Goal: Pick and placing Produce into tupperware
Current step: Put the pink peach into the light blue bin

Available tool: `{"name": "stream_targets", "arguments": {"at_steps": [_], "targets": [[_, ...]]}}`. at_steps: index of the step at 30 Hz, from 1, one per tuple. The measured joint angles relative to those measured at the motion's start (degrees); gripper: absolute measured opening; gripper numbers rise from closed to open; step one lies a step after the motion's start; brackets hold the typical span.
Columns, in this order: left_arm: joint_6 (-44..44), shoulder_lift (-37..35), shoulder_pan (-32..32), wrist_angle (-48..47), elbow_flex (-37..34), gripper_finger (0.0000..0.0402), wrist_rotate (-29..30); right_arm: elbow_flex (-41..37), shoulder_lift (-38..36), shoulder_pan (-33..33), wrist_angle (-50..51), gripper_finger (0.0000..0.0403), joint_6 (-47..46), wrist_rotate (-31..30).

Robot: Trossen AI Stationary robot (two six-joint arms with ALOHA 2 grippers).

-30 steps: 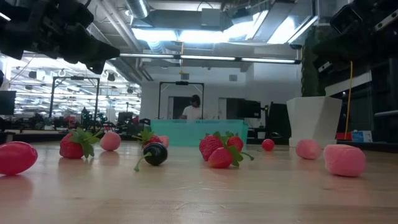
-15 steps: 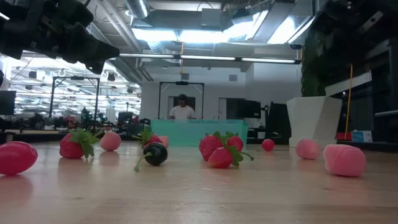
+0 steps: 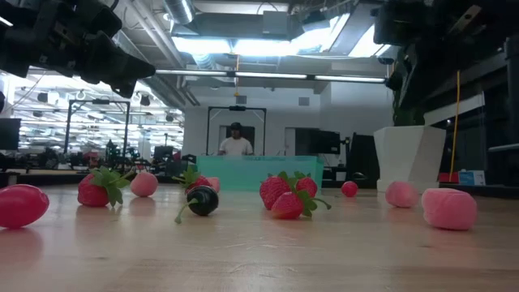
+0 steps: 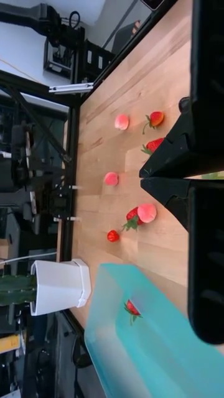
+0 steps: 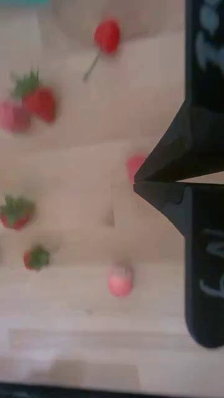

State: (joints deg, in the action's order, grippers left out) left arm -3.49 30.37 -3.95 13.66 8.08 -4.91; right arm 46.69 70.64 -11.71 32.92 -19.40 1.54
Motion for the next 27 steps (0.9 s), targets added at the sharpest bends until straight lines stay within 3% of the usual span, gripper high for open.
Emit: {"name": "stream_targets", "arguments": {"at_steps": [6,11,27], "targets": [[0.0,0.0,0.0,-0.1,0.0,0.0,0.0,3.8,8.6,-0.6,0.2,0.0011,-2.5,5.4],[0.0,0.0,0.0,-0.1,0.0,0.0,0.0,4.5,13.6,-0.6,3.8,0.0024,-4.7,5.7],[-0.7,0.0,0.0,-0.1,0.0,0.0,0.0,4.7,13.6,-0.5,3.8,0.0156,-5.8,4.0]]}}
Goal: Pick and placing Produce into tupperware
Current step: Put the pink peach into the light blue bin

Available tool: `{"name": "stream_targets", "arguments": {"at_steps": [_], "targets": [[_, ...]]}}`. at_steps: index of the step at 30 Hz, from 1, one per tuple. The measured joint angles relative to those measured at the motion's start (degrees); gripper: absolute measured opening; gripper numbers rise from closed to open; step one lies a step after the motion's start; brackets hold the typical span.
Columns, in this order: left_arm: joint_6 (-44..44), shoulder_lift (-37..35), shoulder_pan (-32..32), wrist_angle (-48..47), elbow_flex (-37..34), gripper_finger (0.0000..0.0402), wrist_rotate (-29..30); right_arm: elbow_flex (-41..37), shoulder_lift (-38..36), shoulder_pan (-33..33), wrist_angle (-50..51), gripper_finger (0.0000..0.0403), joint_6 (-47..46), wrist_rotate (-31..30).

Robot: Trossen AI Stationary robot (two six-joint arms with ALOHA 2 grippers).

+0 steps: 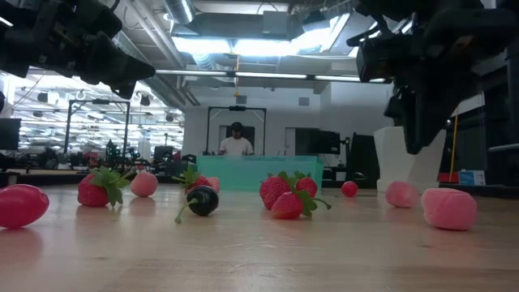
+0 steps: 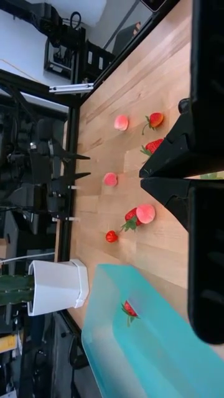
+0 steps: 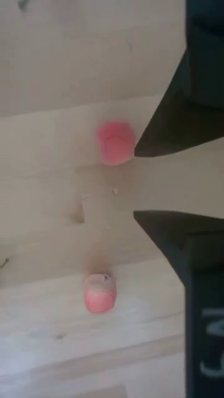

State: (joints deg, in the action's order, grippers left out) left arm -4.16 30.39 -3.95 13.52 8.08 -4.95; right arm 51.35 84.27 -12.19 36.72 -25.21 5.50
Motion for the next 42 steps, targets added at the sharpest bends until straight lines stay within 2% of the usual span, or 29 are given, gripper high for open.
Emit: {"name": "stream_targets", "arguments": {"at_steps": [10,19,29,42], "targets": [[0.0,0.0,0.0,0.0,0.0,0.0,0.0,0.0,0.0,0.0,0.8,0.0194,0.4,-3.1],[0.0,0.0,0.0,0.0,0.0,0.0,0.0,0.0,4.8,0.0,0.1,0.0194,1.8,-5.9],[0.0,0.0,0.0,-0.2,0.0,0.0,0.0,-0.1,9.9,0.0,-3.1,0.0194,2.0,-5.9],[0.0,0.0,0.0,-0.2,0.0,0.0,0.0,-0.1,11.2,0.0,-6.8,0.0194,1.9,-5.9]]}}
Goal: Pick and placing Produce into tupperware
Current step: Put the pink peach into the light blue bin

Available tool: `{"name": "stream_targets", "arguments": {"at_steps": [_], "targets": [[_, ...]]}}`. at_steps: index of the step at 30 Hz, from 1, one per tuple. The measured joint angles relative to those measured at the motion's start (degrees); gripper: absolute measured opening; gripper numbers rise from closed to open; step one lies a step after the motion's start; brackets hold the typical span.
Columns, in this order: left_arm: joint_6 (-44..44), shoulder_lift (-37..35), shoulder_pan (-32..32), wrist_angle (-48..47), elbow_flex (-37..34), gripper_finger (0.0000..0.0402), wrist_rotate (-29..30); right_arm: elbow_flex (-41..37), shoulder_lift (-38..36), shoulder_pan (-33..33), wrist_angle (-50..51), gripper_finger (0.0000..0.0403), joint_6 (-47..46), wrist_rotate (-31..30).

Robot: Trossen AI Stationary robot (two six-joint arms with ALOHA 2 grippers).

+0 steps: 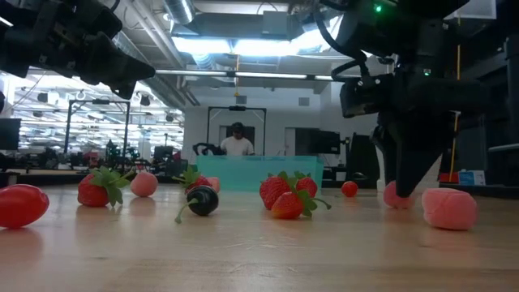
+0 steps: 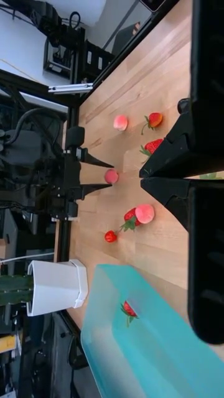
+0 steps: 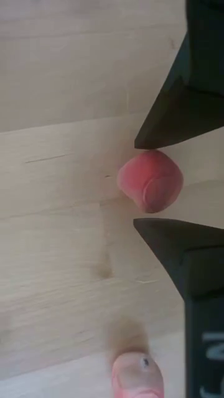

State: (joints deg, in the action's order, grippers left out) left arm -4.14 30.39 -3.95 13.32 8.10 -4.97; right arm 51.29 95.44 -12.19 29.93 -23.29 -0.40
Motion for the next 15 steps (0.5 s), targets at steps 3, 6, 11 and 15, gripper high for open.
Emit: {"name": "stream_targets", "arguments": {"at_steps": [3,6,11,15], "targets": [[0.0,0.0,0.0,0.0,0.0,0.0,0.0,0.0,0.0,0.0,0.1,0.0194,-0.2,0.0],[0.0,0.0,0.0,-0.1,0.0,0.0,0.0,0.0,0.0,0.0,0.1,0.0194,-0.2,0.0],[0.0,0.0,0.0,-0.5,0.0,0.0,0.0,0.0,0.0,0.0,0.2,0.0194,-0.2,0.0],[0.0,0.0,0.0,-0.5,0.0,0.0,0.0,0.0,0.5,0.0,0.1,0.0194,-0.2,0.0]]}}
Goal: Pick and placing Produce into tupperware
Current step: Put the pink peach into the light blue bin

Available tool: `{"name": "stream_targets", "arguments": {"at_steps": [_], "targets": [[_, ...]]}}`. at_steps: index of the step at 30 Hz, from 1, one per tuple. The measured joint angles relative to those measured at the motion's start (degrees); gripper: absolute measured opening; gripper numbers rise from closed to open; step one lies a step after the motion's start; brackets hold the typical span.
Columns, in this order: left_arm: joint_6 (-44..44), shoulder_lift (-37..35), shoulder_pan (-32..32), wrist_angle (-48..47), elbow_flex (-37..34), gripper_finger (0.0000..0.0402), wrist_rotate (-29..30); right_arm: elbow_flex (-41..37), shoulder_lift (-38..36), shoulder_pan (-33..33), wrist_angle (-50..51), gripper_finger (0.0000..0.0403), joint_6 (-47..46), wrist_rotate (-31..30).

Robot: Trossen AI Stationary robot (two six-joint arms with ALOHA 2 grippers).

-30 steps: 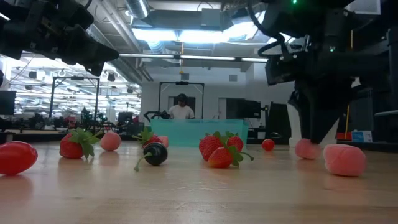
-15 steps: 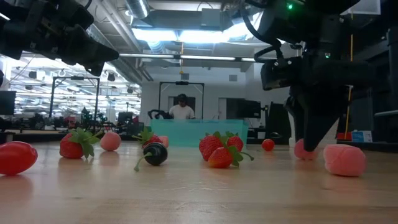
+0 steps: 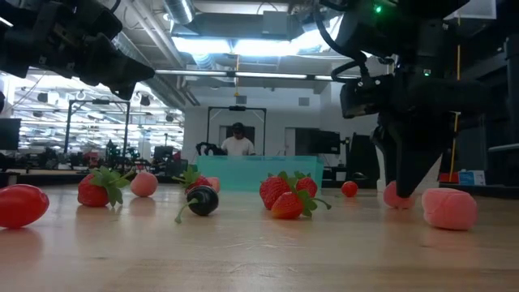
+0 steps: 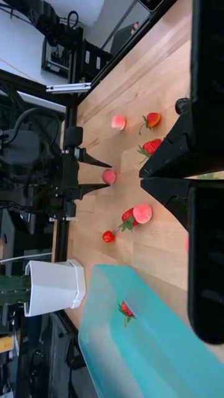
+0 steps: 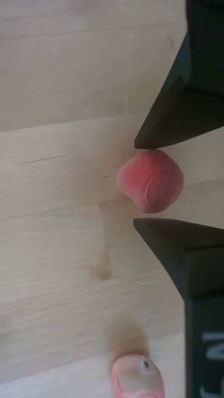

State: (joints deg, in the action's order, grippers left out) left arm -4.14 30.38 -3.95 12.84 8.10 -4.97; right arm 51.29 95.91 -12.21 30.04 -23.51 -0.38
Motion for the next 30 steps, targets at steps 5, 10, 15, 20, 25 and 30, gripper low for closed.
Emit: {"name": "stream_targets", "arguments": {"at_steps": [5,10,15,20,25,30], "targets": [[0.0,0.0,0.0,0.0,0.0,0.0,0.0,0.1,2.1,0.0,-0.1,0.0194,0.2,-0.3],[0.0,0.0,0.0,0.0,0.0,0.0,0.0,0.0,1.8,0.0,-0.3,0.0194,-0.1,-0.3],[0.0,0.0,0.0,0.0,0.0,0.0,0.0,0.0,1.8,0.1,-0.3,0.0157,-0.3,-0.3],[0.0,0.0,0.0,0.0,0.0,0.0,0.0,0.0,1.8,0.3,-0.4,0.009,-0.6,-0.4],[0.0,0.0,0.0,0.0,0.0,0.0,0.0,0.0,1.8,0.4,-0.7,0.0089,-0.4,-0.1],[0.0,0.0,0.0,0.0,0.0,0.0,0.0,0.0,1.6,0.4,-0.7,0.0088,-0.5,0.0]]}}
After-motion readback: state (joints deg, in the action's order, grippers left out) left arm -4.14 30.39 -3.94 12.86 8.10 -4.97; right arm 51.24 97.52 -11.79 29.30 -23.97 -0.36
